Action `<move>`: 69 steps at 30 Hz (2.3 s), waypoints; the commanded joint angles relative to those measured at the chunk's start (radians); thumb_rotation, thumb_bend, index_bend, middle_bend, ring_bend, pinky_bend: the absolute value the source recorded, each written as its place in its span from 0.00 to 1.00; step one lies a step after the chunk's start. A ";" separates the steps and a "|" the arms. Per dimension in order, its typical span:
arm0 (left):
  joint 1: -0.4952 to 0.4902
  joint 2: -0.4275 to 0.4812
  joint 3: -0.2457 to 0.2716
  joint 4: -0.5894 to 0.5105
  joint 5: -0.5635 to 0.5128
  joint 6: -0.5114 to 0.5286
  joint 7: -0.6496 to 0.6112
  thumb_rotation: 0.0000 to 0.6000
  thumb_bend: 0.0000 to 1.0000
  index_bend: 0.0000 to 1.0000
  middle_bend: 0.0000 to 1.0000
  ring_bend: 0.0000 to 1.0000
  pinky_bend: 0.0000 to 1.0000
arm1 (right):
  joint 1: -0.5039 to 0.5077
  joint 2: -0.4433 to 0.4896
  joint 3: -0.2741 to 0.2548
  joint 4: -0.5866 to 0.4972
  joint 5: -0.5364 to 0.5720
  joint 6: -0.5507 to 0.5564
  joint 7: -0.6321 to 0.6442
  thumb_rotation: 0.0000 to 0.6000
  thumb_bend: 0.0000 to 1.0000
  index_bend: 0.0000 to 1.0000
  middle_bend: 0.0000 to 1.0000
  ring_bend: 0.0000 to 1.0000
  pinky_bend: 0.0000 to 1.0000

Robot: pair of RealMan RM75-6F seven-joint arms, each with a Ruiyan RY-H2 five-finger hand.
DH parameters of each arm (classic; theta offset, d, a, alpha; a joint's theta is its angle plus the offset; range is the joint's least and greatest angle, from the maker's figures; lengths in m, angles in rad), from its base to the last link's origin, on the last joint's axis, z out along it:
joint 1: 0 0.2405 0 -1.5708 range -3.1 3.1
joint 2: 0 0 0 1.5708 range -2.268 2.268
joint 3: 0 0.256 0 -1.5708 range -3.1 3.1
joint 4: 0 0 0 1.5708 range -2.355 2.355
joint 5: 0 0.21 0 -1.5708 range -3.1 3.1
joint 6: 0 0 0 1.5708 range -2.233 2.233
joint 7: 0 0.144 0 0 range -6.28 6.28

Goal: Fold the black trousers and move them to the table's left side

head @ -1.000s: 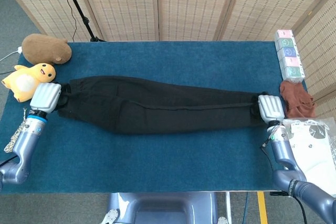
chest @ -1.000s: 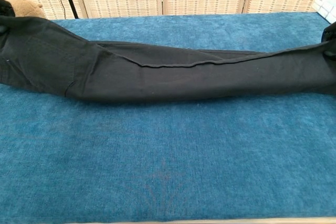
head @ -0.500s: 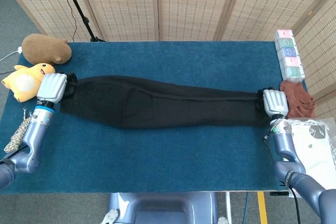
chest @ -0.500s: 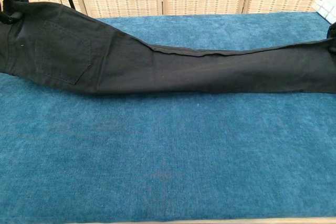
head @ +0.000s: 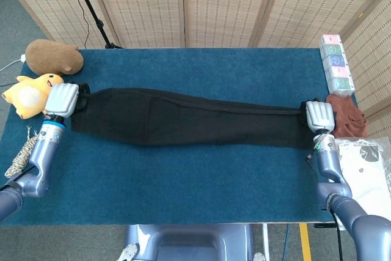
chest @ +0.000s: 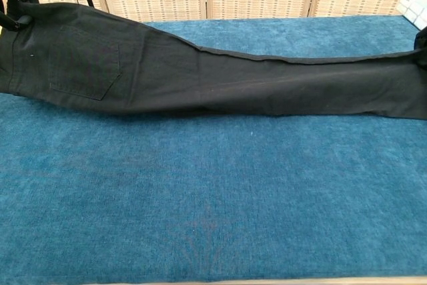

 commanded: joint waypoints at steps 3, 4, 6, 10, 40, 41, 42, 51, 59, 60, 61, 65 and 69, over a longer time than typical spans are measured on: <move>0.000 -0.013 0.005 0.017 -0.004 -0.005 -0.007 1.00 0.50 0.62 0.61 0.46 0.55 | 0.024 -0.033 -0.006 0.063 -0.011 -0.023 0.015 1.00 0.70 0.61 0.44 0.31 0.43; 0.000 -0.016 0.005 0.022 -0.004 -0.004 -0.010 1.00 0.50 0.62 0.61 0.46 0.55 | 0.029 -0.040 -0.008 0.078 -0.013 -0.029 0.018 1.00 0.70 0.61 0.44 0.31 0.43; -0.001 -0.019 0.006 0.029 -0.004 -0.004 -0.014 1.00 0.50 0.62 0.61 0.46 0.55 | 0.033 -0.049 -0.010 0.096 -0.018 -0.029 0.030 1.00 0.69 0.56 0.42 0.30 0.43; -0.004 -0.024 0.005 0.040 -0.004 -0.004 -0.020 1.00 0.50 0.62 0.61 0.46 0.55 | 0.037 -0.055 -0.010 0.112 -0.021 -0.044 0.056 1.00 0.38 0.21 0.13 0.06 0.26; -0.027 -0.124 -0.018 0.206 -0.022 0.010 -0.066 1.00 0.50 0.61 0.61 0.45 0.55 | -0.058 0.153 0.052 -0.256 0.082 0.068 -0.130 1.00 0.00 0.05 0.00 0.00 0.03; -0.031 -0.131 -0.016 0.216 -0.022 0.003 -0.066 1.00 0.50 0.61 0.60 0.45 0.55 | -0.058 0.156 0.052 -0.263 0.084 0.070 -0.133 1.00 0.00 0.05 0.00 0.00 0.03; -0.035 -0.138 -0.014 0.228 -0.022 -0.005 -0.066 1.00 0.50 0.60 0.60 0.45 0.55 | -0.059 0.157 0.052 -0.269 0.085 0.072 -0.135 1.00 0.00 0.05 0.00 0.00 0.03; -0.064 -0.221 -0.009 0.367 -0.028 -0.073 -0.085 1.00 0.48 0.38 0.37 0.33 0.53 | -0.068 0.180 0.051 -0.319 0.097 0.089 -0.146 1.00 0.00 0.05 0.00 0.00 0.03; -0.058 -0.184 -0.011 0.342 -0.035 -0.132 -0.129 1.00 0.32 0.00 0.00 0.00 0.30 | -0.074 0.194 0.048 -0.348 0.110 0.094 -0.155 1.00 0.00 0.05 0.00 0.00 0.03; -0.055 -0.176 -0.011 0.331 -0.032 -0.125 -0.133 1.00 0.31 0.00 0.00 0.00 0.30 | -0.075 0.196 0.047 -0.353 0.111 0.096 -0.155 1.00 0.00 0.05 0.00 0.00 0.03; -0.049 -0.163 -0.009 0.313 -0.027 -0.115 -0.140 1.00 0.31 0.00 0.00 0.00 0.30 | -0.077 0.199 0.046 -0.360 0.111 0.100 -0.156 1.00 0.00 0.05 0.00 0.00 0.03; -0.014 -0.099 0.030 0.215 0.027 -0.072 -0.181 1.00 0.31 0.00 0.00 0.00 0.30 | -0.092 0.217 0.039 -0.398 0.106 0.126 -0.160 1.00 0.00 0.05 0.00 0.00 0.03; 0.026 -0.028 0.087 0.118 0.094 -0.038 -0.236 1.00 0.26 0.00 0.00 0.00 0.22 | -0.116 0.243 0.025 -0.450 0.093 0.159 -0.169 1.00 0.00 0.05 0.00 0.00 0.03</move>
